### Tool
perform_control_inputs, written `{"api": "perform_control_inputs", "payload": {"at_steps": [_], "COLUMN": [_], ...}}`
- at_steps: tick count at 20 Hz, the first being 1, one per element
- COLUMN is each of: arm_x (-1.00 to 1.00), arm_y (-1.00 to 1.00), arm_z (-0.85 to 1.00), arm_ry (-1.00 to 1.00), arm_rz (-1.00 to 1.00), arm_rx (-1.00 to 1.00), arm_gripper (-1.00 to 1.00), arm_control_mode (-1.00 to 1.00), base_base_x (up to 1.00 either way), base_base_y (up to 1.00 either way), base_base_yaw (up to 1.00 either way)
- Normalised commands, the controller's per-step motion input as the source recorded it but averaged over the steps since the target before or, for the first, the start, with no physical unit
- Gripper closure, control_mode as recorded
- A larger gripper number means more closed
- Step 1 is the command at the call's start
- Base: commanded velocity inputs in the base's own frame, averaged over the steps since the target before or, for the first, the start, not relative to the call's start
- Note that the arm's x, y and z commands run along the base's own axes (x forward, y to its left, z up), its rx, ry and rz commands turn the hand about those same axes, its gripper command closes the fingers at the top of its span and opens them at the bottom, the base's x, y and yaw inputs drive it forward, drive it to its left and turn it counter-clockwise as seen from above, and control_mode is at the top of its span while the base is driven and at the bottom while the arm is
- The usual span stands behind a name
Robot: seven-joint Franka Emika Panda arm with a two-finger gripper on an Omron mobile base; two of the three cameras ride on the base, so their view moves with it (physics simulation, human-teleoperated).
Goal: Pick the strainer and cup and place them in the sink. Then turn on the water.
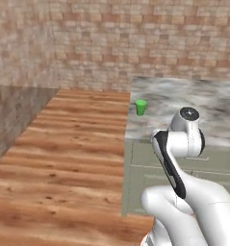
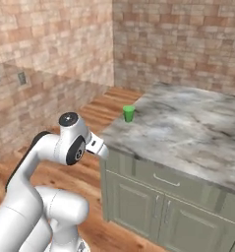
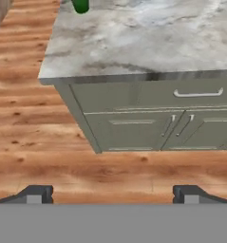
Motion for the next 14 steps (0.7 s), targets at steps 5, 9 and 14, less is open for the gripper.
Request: {"api": "perform_control_inputs", "payload": {"at_steps": [5, 9, 14], "arm_x": [0.0, 0.0, 0.0], "arm_y": [0.0, 0.0, 0.0], "arm_z": [0.0, 0.0, 0.0], "arm_ry": [0.0, 0.0, 0.0], "arm_rz": [0.0, 0.0, 0.0], "arm_rx": [0.0, 0.0, 0.0], "arm_gripper": [-1.0, -1.0, -1.0], "arm_control_mode": [1.0, 1.0, 1.0], "base_base_x": [0.13, 0.37, 0.52], "base_base_y": [0.0, 0.0, 0.22], "base_base_yaw": [-0.46, -0.38, -0.11]}}
